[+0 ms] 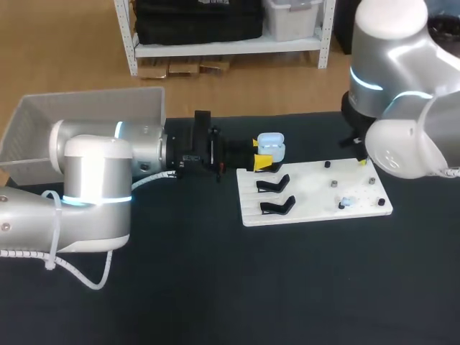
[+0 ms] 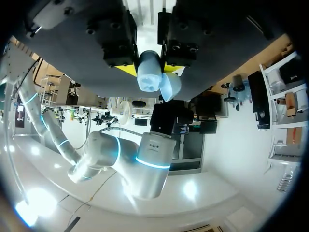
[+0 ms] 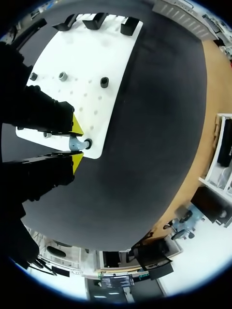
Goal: Pick up each earbud case from the left stands, insert the matching earbuds, close the lid, and place the case in the box.
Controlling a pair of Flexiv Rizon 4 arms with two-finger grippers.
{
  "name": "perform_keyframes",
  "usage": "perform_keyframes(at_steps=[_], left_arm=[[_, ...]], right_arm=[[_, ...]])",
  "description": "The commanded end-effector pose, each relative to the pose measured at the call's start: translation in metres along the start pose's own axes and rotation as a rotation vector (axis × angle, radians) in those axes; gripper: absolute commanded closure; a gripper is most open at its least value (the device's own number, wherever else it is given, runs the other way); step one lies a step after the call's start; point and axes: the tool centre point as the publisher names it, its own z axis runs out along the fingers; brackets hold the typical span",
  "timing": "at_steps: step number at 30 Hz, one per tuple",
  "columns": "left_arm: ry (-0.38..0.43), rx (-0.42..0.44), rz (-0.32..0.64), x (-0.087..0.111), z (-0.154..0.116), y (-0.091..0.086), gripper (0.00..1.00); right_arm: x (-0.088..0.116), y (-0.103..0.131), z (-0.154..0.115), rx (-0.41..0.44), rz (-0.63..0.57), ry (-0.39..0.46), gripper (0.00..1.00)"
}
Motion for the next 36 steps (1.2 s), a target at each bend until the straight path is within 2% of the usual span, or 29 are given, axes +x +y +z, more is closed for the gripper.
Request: perform_keyframes(at_steps=[1, 7, 12, 17, 22, 27, 31, 36], left_arm=[[-0.002, 0.002, 0.0, 0.001, 0.0, 0.001, 1.0], [-0.002, 0.002, 0.0, 0.001, 0.0, 0.001, 1.0], [-0.002, 0.002, 0.0, 0.001, 0.0, 0.001, 1.0], [-0.002, 0.002, 0.0, 0.001, 0.0, 0.001, 1.0], [-0.002, 0.002, 0.0, 0.001, 0.0, 0.001, 1.0], [-0.002, 0.002, 0.0, 0.001, 0.0, 0.001, 1.0], [-0.002, 0.002, 0.0, 0.001, 0.0, 0.001, 1.0], [-0.002, 0.002, 0.0, 0.001, 0.0, 0.001, 1.0]], right_arm=[[0.003, 0.002, -0.005, 0.014, 0.0, -0.01, 1.0], [0.005, 0.004, -0.031, 0.031, -0.009, -0.017, 1.0], [0.008, 0.009, -0.071, 0.031, 0.004, -0.017, 1.0], [0.02, 0.026, -0.115, 0.002, 0.041, 0.005, 1.0], [0.036, 0.053, -0.156, -0.007, 0.02, 0.035, 1.0], [0.039, 0.081, -0.183, -0.016, -0.014, 0.027, 1.0], [0.038, 0.106, -0.195, -0.045, -0.039, 0.021, 1.0], [0.038, 0.136, -0.197, -0.069, -0.068, 0.037, 1.0]])
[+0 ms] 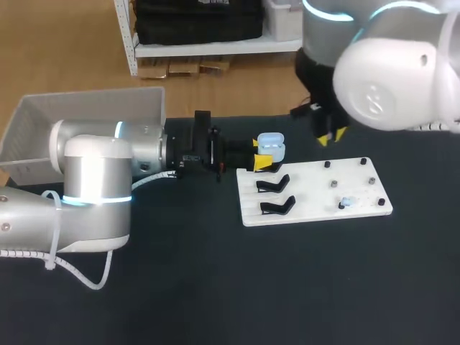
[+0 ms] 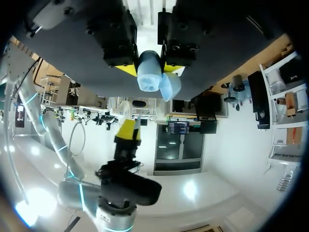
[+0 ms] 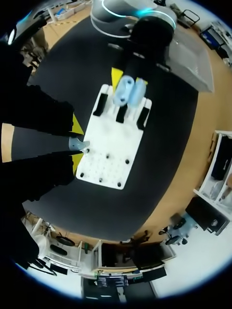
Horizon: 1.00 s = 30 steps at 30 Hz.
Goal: Pick up each earbud case from the left stands, insert the matching earbuds, close the lid, and place the case in the box.
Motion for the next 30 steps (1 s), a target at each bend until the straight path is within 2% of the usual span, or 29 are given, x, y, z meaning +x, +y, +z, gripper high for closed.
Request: perform_keyframes(at_steps=[1, 4, 19, 21, 23, 25, 27, 28, 30], left_arm=[[-0.002, 0.002, 0.0, 0.001, 0.0, 0.001, 1.0], [-0.002, 0.002, 0.0, 0.001, 0.0, 0.001, 1.0], [-0.002, 0.002, 0.0, 0.001, 0.0, 0.001, 1.0], [-0.002, 0.002, 0.0, 0.001, 0.0, 0.001, 1.0], [-0.002, 0.002, 0.0, 0.001, 0.0, 0.001, 1.0], [-0.002, 0.002, 0.0, 0.001, 0.0, 0.001, 1.0], [-0.002, 0.002, 0.0, 0.001, 0.0, 0.001, 1.0], [-0.002, 0.002, 0.0, 0.001, 0.0, 0.001, 1.0], [-0.002, 0.002, 0.0, 0.001, 0.0, 0.001, 1.0]], right_arm=[[-0.003, 0.021, 0.0, 0.006, -0.012, 0.017, 1.0], [-0.002, 0.03, 0.001, 0.001, -0.014, 0.01, 1.0], [-0.002, 0.03, 0.001, 0.001, -0.014, 0.01, 1.0], [-0.01, 0.043, -0.002, 0.001, 0.039, 0.015, 1.0], [-0.02, 0.05, -0.003, 0.087, 0.173, 0.041, 1.0], [-0.03, 0.051, -0.006, 0.043, 0.348, 0.102, 1.0], [-0.036, 0.052, -0.009, 0.083, 0.406, 0.104, 1.0], [-0.04, 0.054, -0.012, 0.043, 0.443, 0.1, 1.0], [-0.046, 0.057, -0.014, 0.039, 0.48, 0.104, 1.0]])
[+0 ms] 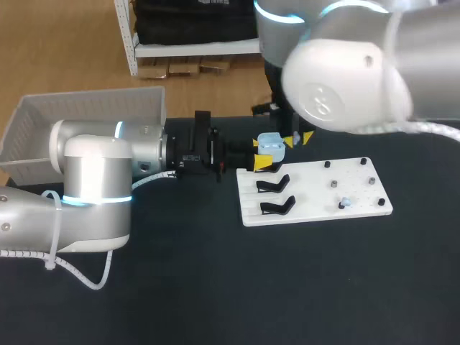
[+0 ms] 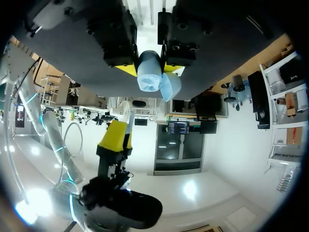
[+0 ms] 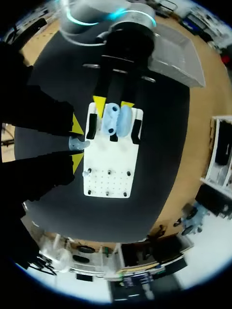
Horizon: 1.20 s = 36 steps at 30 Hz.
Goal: Pick up each earbud case from the left stands, insert the matching earbuds, close the lid, and place the case in the box.
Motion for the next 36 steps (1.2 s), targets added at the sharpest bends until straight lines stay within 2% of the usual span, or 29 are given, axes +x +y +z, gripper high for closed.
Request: perform_keyframes(at_steps=[1, 7, 21, 26, 29, 31, 36], left_arm=[[-0.002, 0.002, 0.0, 0.001, 0.0, 0.001, 1.0], [-0.002, 0.002, 0.0, 0.001, 0.0, 0.001, 1.0], [-0.002, 0.002, 0.0, 0.001, 0.0, 0.001, 1.0], [-0.002, 0.002, 0.0, 0.001, 0.0, 0.001, 1.0], [-0.002, 0.002, 0.0, 0.001, 0.0, 0.001, 1.0], [-0.002, 0.002, 0.0, 0.001, 0.0, 0.001, 1.0], [-0.002, 0.002, 0.0, 0.001, 0.0, 0.001, 1.0]], right_arm=[[-0.02, 0.014, -0.006, 0.008, 0.251, 0.107, 1.0], [-0.016, 0.007, 0.002, -0.06, 0.31, 0.175, 1.0], [-0.016, 0.007, 0.002, -0.06, 0.31, 0.175, 1.0], [-0.025, 0.009, 0.003, -0.044, 0.513, 0.13, 1.0], [-0.027, 0.009, 0.004, -0.022, 0.593, 0.146, 1.0], [-0.027, 0.007, 0.005, -0.025, 0.66, 0.198, 1.0], [-0.026, 0.009, 0.007, -0.052, 0.7, 0.227, 1.0]])
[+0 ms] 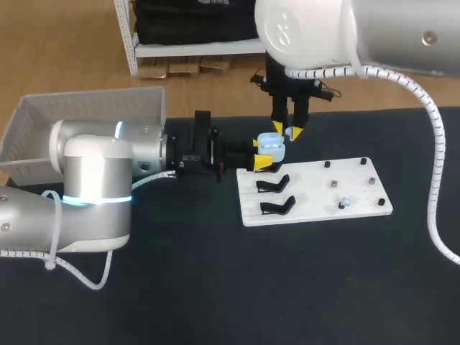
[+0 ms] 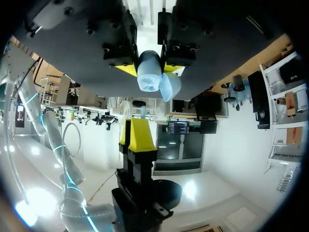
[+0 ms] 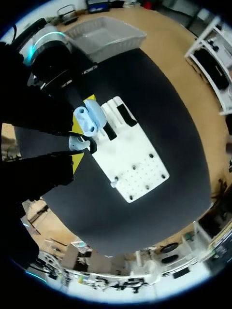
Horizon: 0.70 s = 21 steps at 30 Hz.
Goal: Pick up each earbud case from the left stands, insert the matching earbuds, close the lid, and place the case in the box.
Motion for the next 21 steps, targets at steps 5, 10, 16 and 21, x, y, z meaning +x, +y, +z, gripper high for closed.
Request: perform_keyframes(at_steps=[5, 10, 16, 21], left_arm=[[-0.002, 0.002, 0.0, 0.0007, 0.0001, 0.0011, 1.0], [-0.002, 0.002, 0.0, 0.0007, 0.0001, 0.0011, 1.0], [-0.002, 0.002, 0.0, 0.0007, 0.0001, 0.0011, 1.0], [-0.002, 0.002, 0.0, 0.0007, 0.0001, 0.0011, 1.0]], right_arm=[[-0.0044, 0.0015, -0.0006, -0.003, 0.004, 0.025, 1.0], [-0.0044, 0.0015, -0.0006, -0.003, 0.004, 0.025, 1.0], [-0.0044, 0.0015, -0.0006, -0.003, 0.004, 0.025, 1.0], [0.0011, 0.006, -0.0025, 0.002, 0.084, 0.01, 1.0]])
